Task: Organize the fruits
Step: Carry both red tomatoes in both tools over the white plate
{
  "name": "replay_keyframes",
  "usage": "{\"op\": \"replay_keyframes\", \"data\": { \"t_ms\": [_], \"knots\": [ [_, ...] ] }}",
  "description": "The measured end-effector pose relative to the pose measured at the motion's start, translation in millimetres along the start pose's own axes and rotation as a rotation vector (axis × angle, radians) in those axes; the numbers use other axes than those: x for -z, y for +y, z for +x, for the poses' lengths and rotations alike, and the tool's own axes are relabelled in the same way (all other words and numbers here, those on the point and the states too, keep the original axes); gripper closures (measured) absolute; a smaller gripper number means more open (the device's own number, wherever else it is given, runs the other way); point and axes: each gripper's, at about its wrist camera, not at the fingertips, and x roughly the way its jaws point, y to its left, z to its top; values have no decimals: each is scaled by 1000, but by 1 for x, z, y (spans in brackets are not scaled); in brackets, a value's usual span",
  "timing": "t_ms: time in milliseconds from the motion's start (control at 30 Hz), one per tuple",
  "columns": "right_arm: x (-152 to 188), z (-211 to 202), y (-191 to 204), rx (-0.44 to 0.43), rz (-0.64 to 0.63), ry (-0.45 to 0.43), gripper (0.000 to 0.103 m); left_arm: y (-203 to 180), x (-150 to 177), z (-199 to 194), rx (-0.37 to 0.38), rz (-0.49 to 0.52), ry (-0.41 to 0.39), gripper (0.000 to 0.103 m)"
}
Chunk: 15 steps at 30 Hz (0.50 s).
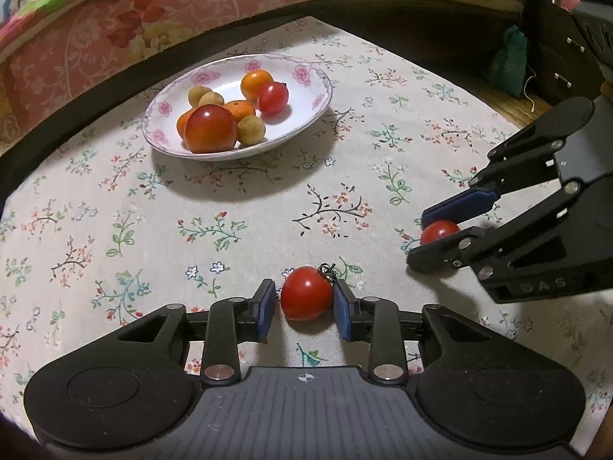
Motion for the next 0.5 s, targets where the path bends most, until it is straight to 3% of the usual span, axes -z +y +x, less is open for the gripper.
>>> {"op": "replay_keyframes", "data": {
  "t_ms": [267, 367, 500],
  "knots": [
    [10, -8, -3, -15, 9, 3, 72, -1, -1, 0, 0, 7, -3, 50],
    [11, -9, -1, -8, -5, 4, 72, -7, 0, 0, 6, 23, -3, 51],
    [12, -9, 1, 14, -19, 8, 72, -7, -1, -1, 20, 20, 4, 59]
  ]
}}
